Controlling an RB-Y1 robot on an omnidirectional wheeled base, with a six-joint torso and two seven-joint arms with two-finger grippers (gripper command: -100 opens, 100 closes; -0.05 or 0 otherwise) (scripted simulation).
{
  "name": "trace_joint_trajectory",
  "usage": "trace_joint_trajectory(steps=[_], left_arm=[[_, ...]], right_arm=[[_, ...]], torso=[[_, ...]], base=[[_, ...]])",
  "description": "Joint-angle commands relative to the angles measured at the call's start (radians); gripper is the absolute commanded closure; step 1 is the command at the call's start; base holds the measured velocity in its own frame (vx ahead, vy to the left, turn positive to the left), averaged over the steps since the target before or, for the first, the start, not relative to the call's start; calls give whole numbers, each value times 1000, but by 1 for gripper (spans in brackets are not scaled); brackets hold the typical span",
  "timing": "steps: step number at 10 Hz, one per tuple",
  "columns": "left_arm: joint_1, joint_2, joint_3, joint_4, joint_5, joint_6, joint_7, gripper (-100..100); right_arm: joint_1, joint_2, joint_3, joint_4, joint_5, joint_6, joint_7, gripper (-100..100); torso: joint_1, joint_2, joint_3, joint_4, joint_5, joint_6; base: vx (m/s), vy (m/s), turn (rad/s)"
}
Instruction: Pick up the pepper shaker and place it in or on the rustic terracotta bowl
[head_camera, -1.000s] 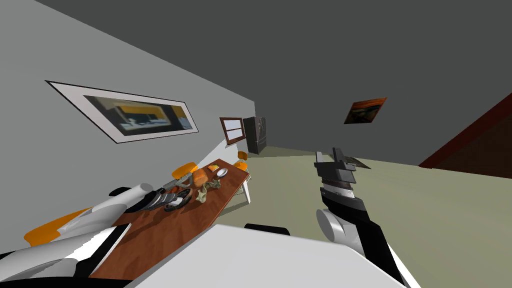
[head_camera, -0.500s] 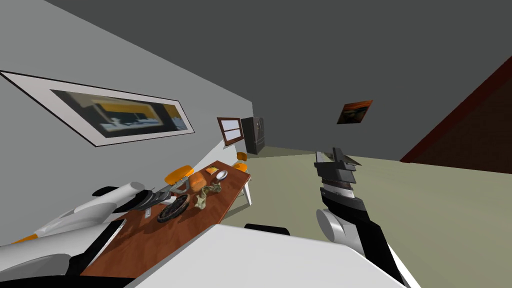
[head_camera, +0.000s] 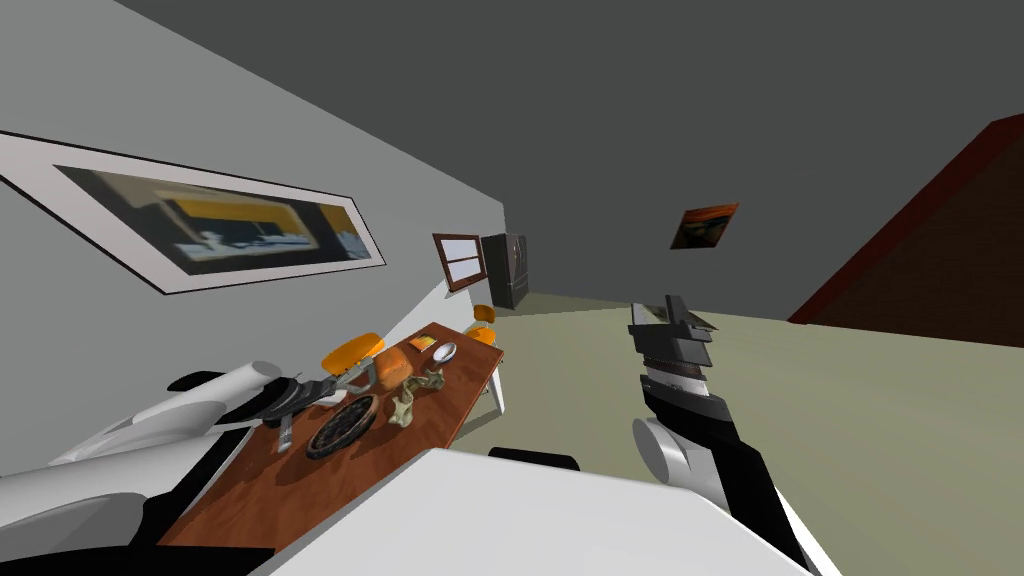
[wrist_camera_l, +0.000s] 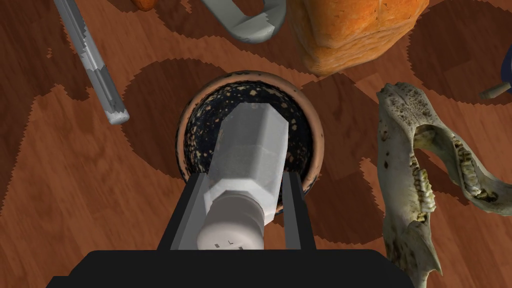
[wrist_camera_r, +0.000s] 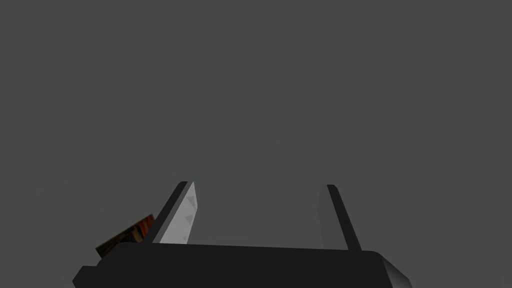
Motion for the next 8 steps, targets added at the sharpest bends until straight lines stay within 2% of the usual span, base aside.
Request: trace_joint_trajectory(steps=[1,5,6,7,8], left_arm=[[0,0,0,0,0,0,0,-100],[0,0,0,0,0,0,0,-100],[0,0,0,0,0,0,0,0],[1,29,-1,-13,10,23,12,-100],[1,29,-1,-13,10,23,12,-100]], right_arm=[[0,0,0,0,0,0,0,0],[0,0,0,0,0,0,0,0],[0,0,0,0,0,0,0,0],[0,0,0,0,0,0,0,0],[0,0,0,0,0,0,0,0]], torso=[[0,0,0,0,0,0],[-2,1,1,0,-1,0],[-2,1,1,0,-1,0],[-2,1,1,0,-1,0],[-4,1,1,0,-1,0]], base=[[2,5,0],[0,0,0],[0,0,0],[-8,-23,-27],[-13,-25,-16]])
